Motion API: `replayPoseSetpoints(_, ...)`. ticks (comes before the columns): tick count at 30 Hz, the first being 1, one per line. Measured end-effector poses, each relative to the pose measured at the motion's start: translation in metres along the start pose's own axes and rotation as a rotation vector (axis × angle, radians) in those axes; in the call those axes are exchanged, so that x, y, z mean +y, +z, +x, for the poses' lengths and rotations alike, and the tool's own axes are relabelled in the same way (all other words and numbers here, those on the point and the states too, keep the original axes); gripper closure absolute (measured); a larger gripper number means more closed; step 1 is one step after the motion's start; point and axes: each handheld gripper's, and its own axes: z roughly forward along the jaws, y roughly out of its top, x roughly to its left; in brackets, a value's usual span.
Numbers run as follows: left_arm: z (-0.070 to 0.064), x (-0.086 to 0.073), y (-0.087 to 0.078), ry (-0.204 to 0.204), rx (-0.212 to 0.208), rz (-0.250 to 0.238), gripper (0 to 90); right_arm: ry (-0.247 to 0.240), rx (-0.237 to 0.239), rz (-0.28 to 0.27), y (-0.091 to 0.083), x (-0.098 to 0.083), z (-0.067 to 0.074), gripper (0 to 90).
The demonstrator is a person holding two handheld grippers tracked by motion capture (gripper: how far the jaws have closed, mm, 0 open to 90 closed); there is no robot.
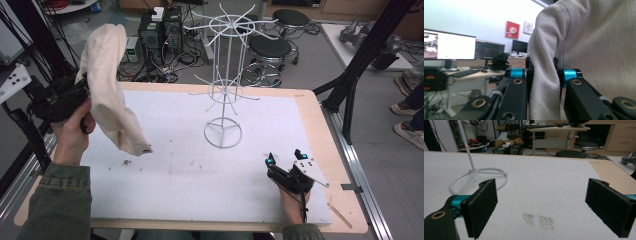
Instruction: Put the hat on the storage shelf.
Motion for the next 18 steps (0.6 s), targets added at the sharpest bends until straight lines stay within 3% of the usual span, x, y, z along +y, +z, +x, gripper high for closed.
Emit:
replayPoseSetpoints(7, -0.005, 0.015, 0.018, -0.008, -0.026, 0.004, 80.0, -0.001, 0.007, 0.002, 0.0, 0.0, 0.001, 9.7)
replayPoseSetpoints(13, -0.009, 0.031, 0.048, -0.012, -0.031, 0.004, 80.0, 0.002, 0.011, 0.0, 0.0, 0.0, 0.001, 9.7)
replayPoseSetpoints(18, -0.005, 0.036, 0.078, -0.067, -0.03, 0.005, 80.0, 0.004, 0.015, -0.002, -0.001, 0.0, 0.0, 9.6)
